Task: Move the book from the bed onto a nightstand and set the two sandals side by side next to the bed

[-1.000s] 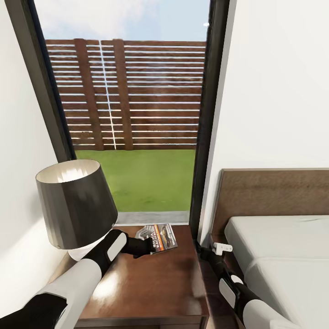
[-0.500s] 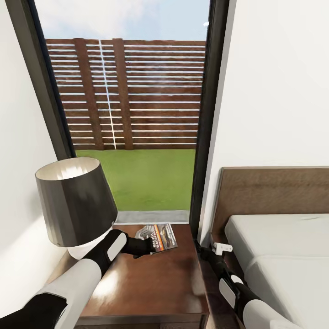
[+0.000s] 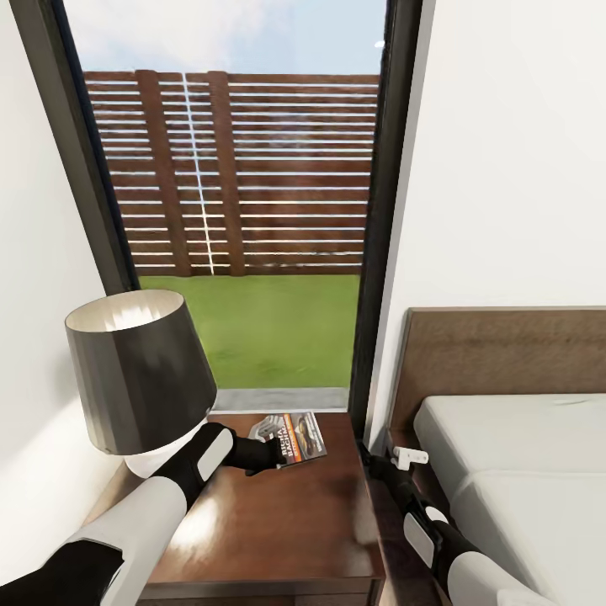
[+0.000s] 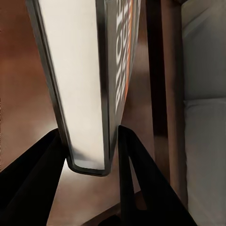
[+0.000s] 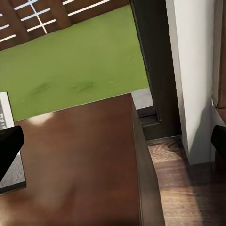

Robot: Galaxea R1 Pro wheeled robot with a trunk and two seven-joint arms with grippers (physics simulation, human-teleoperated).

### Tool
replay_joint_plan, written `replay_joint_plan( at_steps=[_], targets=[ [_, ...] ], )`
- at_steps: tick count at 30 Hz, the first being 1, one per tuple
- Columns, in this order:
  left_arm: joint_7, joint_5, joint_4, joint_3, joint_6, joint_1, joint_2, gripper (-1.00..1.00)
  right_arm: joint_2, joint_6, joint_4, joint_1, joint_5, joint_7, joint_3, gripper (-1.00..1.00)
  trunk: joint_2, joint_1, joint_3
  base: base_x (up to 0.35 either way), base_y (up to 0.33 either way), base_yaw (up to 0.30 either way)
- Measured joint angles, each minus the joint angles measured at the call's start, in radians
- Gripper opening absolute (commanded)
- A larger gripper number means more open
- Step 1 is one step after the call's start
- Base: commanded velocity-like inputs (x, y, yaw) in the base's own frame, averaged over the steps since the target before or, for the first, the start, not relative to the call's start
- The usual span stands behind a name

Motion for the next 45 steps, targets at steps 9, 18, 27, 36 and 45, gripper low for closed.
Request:
replay_joint_plan(
  at_steps=[9,18,27,36,45],
  targets=[
    [0.0,0.0,0.0,0.0,0.0,0.0,0.0,-1.0,-0.001,0.0,0.0,0.0,0.0,0.0,0.0,1.0,0.0,0.0,0.0,0.0,0.0,0.0],
    [0.012,-0.024,0.0,-0.001,-0.001,0.0,-0.001,-1.0,-0.001,0.0,0.0,0.0,0.0,0.0,-0.001,1.0,0.0,0.0,0.0,0.0,0.0,0.0],
    [0.022,-0.08,0.0,0.0,0.001,0.0,-0.001,-1.0,-0.001,0.0,0.0,0.0,-0.001,0.0,0.0,1.0,0.0,0.0,0.0,0.0,0.0,0.0],
    [0.025,-0.091,0.0,0.0,0.001,0.0,-0.002,-1.0,-0.001,0.0,0.0,0.0,0.0,0.0,-0.001,1.0,0.0,0.0,0.0,0.0,0.0,0.0],
    [0.025,-0.092,0.0,0.0,0.001,0.0,-0.002,-1.0,-0.001,0.0,0.0,0.0,0.0,0.0,-0.001,1.0,0.0,0.0,0.0,0.0,0.0,0.0]
  ],
)
